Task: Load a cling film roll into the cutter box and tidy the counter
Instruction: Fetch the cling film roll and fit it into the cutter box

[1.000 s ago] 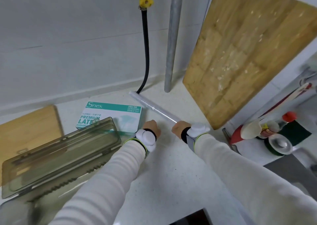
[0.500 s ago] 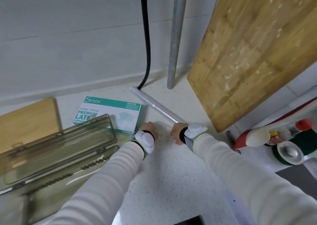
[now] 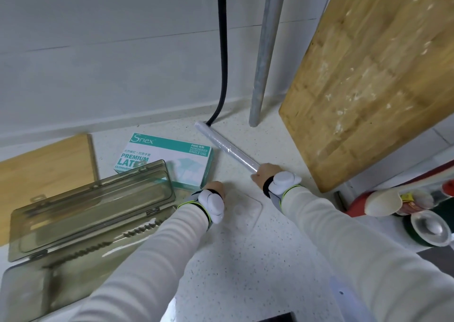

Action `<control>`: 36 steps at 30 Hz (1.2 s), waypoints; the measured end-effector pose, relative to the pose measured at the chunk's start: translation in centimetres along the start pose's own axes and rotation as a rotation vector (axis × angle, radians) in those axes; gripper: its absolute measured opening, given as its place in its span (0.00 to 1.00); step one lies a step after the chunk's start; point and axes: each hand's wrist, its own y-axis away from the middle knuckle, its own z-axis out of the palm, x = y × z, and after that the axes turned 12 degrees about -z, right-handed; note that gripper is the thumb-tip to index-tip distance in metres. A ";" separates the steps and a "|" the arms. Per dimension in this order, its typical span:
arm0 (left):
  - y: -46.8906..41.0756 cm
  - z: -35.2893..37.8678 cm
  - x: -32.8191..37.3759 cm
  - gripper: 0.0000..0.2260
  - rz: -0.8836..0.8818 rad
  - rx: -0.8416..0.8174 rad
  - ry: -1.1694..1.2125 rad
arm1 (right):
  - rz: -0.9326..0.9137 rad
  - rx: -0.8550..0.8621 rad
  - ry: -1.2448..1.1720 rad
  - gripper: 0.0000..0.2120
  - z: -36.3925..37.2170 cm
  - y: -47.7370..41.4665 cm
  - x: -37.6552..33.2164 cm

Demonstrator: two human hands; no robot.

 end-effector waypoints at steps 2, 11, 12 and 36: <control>0.0 0.2 -0.3 0.15 0.045 -0.025 -0.028 | -0.047 0.137 0.059 0.12 -0.5 -0.5 -0.3; -0.5 0.1 -0.9 0.13 0.016 -0.042 0.132 | -0.006 -0.068 0.267 0.23 -0.6 -1.8 -0.4; -0.6 0.1 -1.0 0.13 0.022 -0.035 0.164 | -0.014 -0.075 0.270 0.23 -0.4 -1.9 -0.5; 5.0 -1.1 -9.0 0.17 -0.037 0.066 1.684 | -0.523 -0.041 0.055 0.25 -1.1 4.0 -7.3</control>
